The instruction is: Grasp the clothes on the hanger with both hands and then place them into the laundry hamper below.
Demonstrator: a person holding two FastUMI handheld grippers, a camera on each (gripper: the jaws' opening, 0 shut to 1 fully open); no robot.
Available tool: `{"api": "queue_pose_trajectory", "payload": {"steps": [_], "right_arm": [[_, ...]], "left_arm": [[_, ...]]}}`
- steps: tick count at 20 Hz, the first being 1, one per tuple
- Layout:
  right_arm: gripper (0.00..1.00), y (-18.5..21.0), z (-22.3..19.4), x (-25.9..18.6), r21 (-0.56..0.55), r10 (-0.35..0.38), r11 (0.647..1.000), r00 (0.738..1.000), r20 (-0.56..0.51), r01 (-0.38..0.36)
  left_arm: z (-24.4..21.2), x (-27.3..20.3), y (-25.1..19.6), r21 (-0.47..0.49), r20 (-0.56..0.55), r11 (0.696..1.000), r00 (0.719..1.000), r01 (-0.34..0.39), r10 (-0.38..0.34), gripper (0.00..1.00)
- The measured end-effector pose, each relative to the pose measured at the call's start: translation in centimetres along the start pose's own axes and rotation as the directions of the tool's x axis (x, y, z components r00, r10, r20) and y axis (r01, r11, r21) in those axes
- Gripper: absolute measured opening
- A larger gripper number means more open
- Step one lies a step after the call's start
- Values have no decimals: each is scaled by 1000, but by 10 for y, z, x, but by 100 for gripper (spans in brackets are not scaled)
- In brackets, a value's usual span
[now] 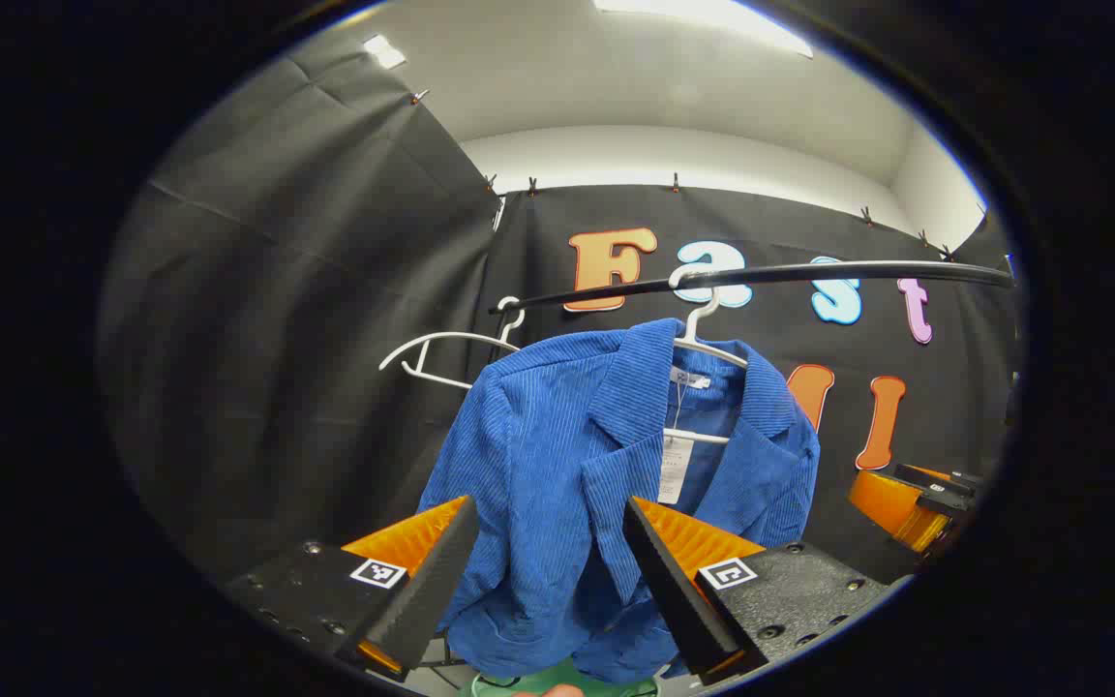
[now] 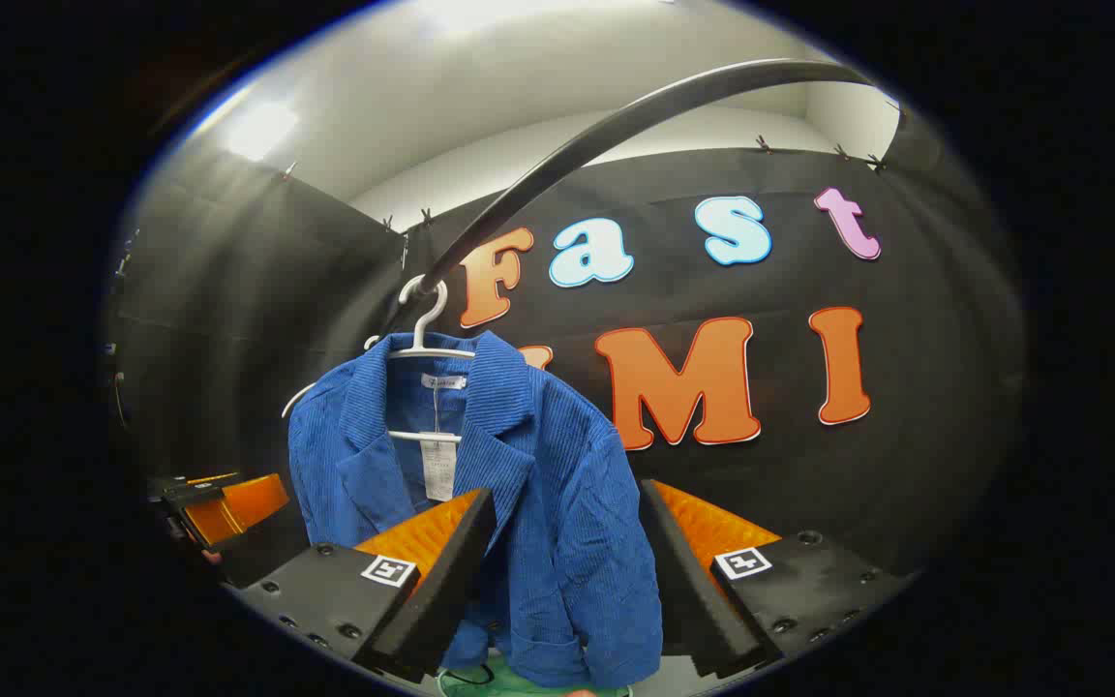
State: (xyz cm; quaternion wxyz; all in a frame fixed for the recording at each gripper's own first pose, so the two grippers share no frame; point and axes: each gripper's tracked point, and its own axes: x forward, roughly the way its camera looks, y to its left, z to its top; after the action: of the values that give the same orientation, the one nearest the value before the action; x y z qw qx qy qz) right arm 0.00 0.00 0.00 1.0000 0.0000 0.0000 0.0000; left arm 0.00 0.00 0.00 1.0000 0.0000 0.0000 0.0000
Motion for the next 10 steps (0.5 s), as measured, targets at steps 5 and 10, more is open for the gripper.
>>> {"api": "queue_pose_trajectory", "payload": {"steps": [5,10], "right_arm": [[97,-7,-5,-8,50,0,999,1000,-22,1],[96,-16,-2,-24,76,-10,997,1000,-16,11]], "left_arm": [[6,-9,6,19,26,1000,999,-20,20,95],[17,-29,11,34,47,999,998,-39,37,92]]}}
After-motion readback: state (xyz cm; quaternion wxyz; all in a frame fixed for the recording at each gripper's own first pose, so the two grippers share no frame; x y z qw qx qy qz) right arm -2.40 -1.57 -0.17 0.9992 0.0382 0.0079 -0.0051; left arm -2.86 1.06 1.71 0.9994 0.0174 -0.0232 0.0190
